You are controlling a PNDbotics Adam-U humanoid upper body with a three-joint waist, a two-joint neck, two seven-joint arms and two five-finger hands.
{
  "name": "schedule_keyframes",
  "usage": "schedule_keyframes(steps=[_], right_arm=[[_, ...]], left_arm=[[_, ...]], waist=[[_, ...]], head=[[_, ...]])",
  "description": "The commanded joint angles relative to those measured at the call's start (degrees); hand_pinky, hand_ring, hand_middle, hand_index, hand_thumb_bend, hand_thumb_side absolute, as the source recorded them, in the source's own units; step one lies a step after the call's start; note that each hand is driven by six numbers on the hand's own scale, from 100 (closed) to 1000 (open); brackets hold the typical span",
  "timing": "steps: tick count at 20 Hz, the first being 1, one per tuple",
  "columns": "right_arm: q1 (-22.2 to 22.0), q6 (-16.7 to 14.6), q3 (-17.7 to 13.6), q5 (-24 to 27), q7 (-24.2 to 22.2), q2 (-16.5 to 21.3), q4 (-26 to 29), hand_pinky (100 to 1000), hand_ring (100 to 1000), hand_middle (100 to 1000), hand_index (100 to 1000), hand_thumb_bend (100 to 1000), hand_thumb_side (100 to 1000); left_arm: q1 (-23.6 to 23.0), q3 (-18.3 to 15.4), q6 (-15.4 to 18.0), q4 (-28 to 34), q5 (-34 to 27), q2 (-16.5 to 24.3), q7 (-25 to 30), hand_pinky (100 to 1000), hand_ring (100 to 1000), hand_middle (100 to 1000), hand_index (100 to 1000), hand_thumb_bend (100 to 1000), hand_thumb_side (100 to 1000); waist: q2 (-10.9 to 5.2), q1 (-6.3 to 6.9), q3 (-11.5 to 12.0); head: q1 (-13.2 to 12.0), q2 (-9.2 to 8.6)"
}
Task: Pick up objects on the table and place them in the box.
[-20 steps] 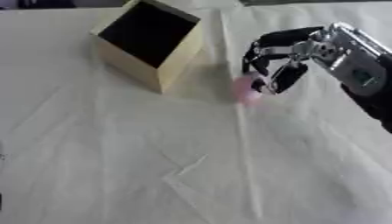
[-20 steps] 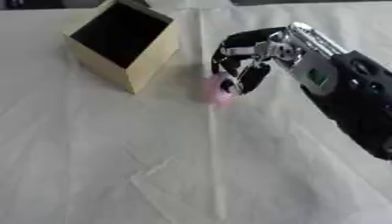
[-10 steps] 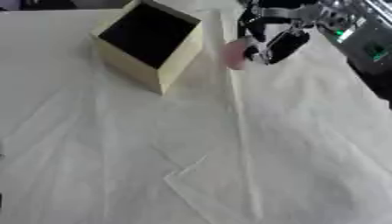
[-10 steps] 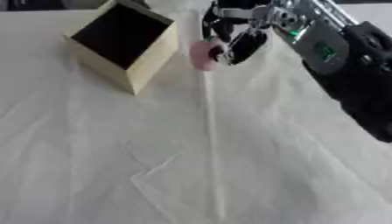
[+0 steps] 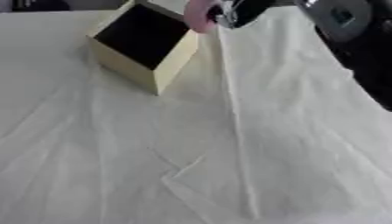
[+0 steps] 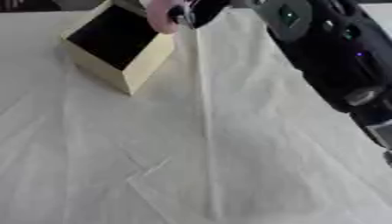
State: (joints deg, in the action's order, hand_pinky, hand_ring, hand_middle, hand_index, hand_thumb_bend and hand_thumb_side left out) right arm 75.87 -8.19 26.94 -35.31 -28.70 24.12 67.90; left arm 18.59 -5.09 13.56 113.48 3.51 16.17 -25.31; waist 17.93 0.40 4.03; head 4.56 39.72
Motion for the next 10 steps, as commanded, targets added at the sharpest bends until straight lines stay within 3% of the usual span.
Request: schedule_keyframes(steps=[1, 10], right_arm=[[2.8, -1.2, -2.6, -3.5, 2.1, -3.2, -4.1, 616, 497, 281, 584, 100, 100], [6.1, -3.4, -8.6, -16.4, 9.2, -14.1, -17.6, 615, 497, 282, 587, 100, 100]], left_arm=[[0.7, 0.2, 0.0, 1.1, -0.1, 0.8, 0.4, 715, 696, 763, 857, 100, 783], [1.4, 0.7, 0.0, 1.1, -0.7, 0.5, 1.2, 716, 695, 763, 857, 100, 784]], waist=[[-1.43, -0.02, 0.3], [-1.04, -0.63, 2.3]], head=[[0.8, -0.52], [3.3, -1.46]])
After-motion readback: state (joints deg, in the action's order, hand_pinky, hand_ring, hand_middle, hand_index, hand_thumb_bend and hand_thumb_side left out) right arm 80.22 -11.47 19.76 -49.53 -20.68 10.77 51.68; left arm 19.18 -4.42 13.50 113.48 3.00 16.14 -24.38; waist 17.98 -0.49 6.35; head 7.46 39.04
